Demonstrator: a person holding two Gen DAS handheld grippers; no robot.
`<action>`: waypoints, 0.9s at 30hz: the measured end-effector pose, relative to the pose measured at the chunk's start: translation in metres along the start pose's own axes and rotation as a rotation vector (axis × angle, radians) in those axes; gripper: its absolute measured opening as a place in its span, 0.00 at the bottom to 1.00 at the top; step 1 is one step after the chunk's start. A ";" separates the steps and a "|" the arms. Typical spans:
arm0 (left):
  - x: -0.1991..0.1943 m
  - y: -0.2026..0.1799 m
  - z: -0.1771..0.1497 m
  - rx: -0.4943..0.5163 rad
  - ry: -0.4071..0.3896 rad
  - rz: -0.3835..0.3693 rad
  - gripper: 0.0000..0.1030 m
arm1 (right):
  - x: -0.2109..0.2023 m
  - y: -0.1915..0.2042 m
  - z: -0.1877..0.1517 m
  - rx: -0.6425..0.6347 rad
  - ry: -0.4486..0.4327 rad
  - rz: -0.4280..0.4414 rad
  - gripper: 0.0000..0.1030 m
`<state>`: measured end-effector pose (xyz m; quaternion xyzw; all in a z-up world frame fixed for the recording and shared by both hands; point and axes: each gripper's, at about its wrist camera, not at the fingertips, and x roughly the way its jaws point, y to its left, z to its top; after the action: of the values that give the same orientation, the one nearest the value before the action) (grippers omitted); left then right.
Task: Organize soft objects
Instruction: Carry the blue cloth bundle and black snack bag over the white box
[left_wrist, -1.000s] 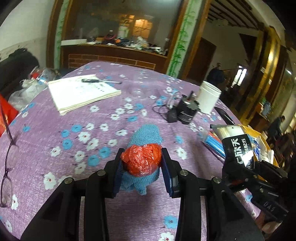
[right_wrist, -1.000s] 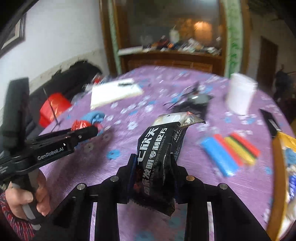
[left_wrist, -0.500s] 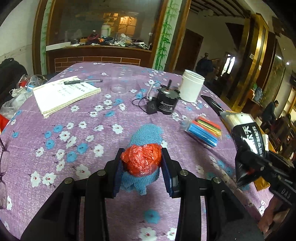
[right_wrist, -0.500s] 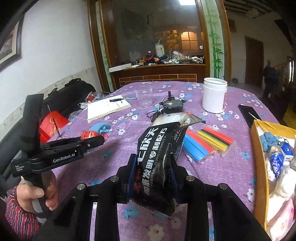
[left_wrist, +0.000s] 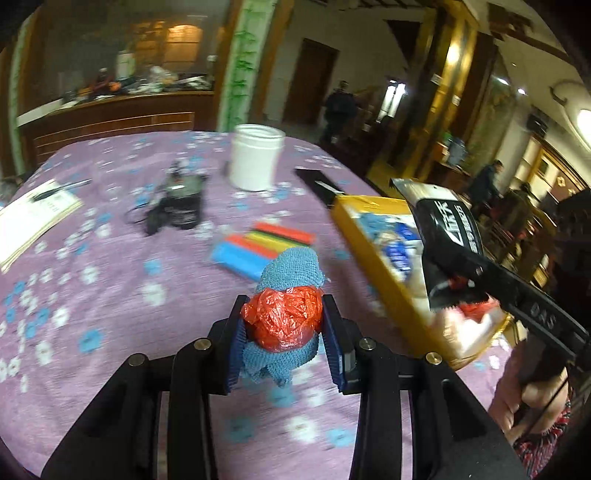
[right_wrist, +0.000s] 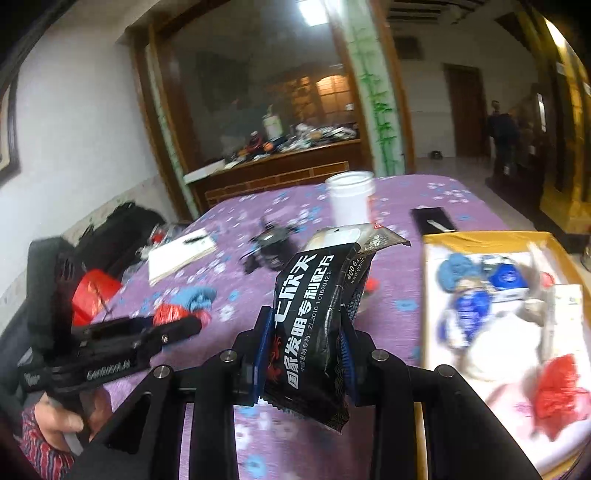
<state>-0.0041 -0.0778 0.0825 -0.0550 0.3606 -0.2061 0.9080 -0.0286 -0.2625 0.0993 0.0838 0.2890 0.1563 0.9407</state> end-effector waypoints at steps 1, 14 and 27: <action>0.004 -0.011 0.004 0.011 0.006 -0.018 0.34 | -0.006 -0.010 0.003 0.019 -0.012 -0.010 0.32; 0.055 -0.131 0.027 0.152 0.085 -0.147 0.34 | -0.064 -0.117 0.029 0.135 -0.057 -0.109 0.33; 0.102 -0.175 0.022 0.181 0.154 -0.150 0.34 | -0.048 -0.171 0.047 0.160 0.021 -0.141 0.33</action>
<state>0.0188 -0.2802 0.0777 0.0162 0.4042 -0.3087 0.8609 0.0025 -0.4422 0.1203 0.1364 0.3156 0.0668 0.9367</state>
